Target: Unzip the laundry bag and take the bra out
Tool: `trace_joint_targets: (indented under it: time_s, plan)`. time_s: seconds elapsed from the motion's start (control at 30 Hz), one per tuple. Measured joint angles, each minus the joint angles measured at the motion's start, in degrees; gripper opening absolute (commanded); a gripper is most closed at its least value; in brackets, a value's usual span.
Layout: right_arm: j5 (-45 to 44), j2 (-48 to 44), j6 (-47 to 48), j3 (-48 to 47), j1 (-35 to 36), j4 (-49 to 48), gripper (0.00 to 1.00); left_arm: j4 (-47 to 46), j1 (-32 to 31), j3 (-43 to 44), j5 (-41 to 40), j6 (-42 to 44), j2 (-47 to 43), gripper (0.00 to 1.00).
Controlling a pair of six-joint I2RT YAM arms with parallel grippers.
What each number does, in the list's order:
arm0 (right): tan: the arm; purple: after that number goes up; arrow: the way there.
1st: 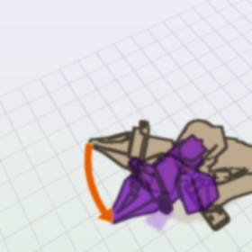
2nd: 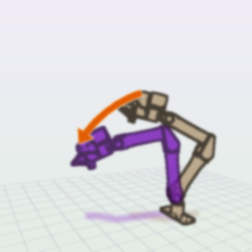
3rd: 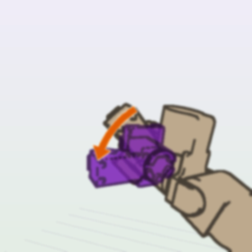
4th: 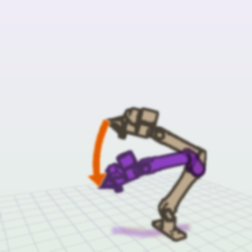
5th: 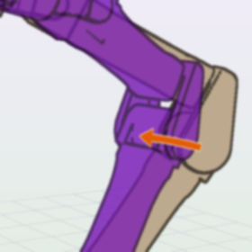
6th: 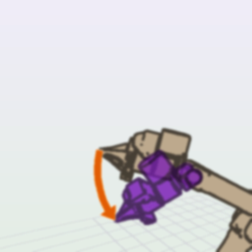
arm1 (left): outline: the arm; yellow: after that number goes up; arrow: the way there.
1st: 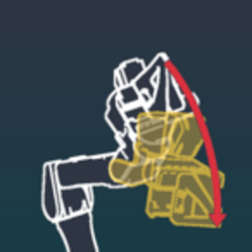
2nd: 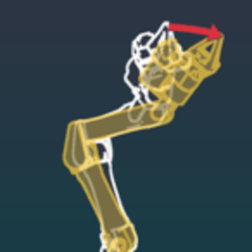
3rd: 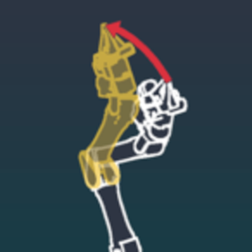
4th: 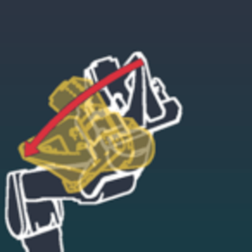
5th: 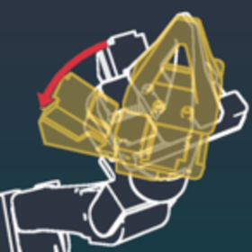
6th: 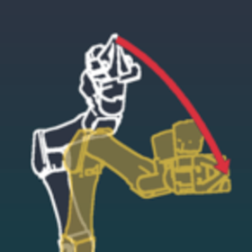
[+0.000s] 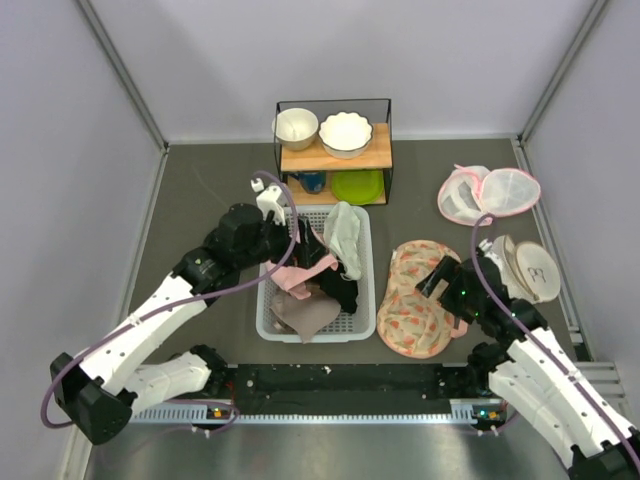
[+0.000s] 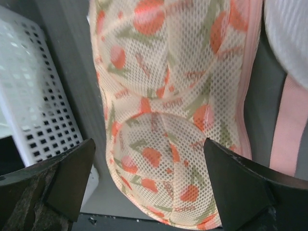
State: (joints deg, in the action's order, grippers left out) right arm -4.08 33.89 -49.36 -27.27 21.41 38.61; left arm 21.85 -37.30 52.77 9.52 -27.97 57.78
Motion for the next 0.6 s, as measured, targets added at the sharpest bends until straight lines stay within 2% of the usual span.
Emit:
trace_joint_targets:
  time_s: [0.07, 0.13, 0.17, 0.2, 0.23, 0.43, 0.6]
  plan:
    - [-1.1, 0.3, -2.9, 1.7, 3.2, 0.0, 0.95, 0.0, 0.0, 1.4, -0.6, 0.4, 0.0, 0.99]
    - [-2.5, 1.8, -6.0, 3.6, 8.6, 0.1, 0.79, -0.1, 0.0, 2.5, -1.3, 0.7, 0.0, 0.99]
    - [-4.5, 3.1, -7.8, 4.5, 11.9, 0.2, 0.65, -0.1, 0.0, 2.8, -1.6, 0.7, 0.0, 0.99]
    - [-5.7, 4.5, -9.2, 4.8, 14.6, 0.4, 0.21, -0.2, 0.0, 2.8, -1.8, 0.7, 0.0, 0.99]
    - [-6.8, 6.0, -10.4, 4.8, 16.4, 0.5, 0.00, -0.1, 0.0, 2.8, -1.9, 0.7, 0.1, 0.99]
    - [-12.3, 7.6, -11.5, -0.5, 18.1, 2.0, 0.00, 1.7, 0.0, 3.1, -3.2, 1.0, 0.7, 0.99]
    - [-17.7, 5.8, -7.3, -11.6, 18.1, 3.3, 0.00, 3.2, 0.0, 3.5, -5.1, 1.8, 0.6, 0.99]
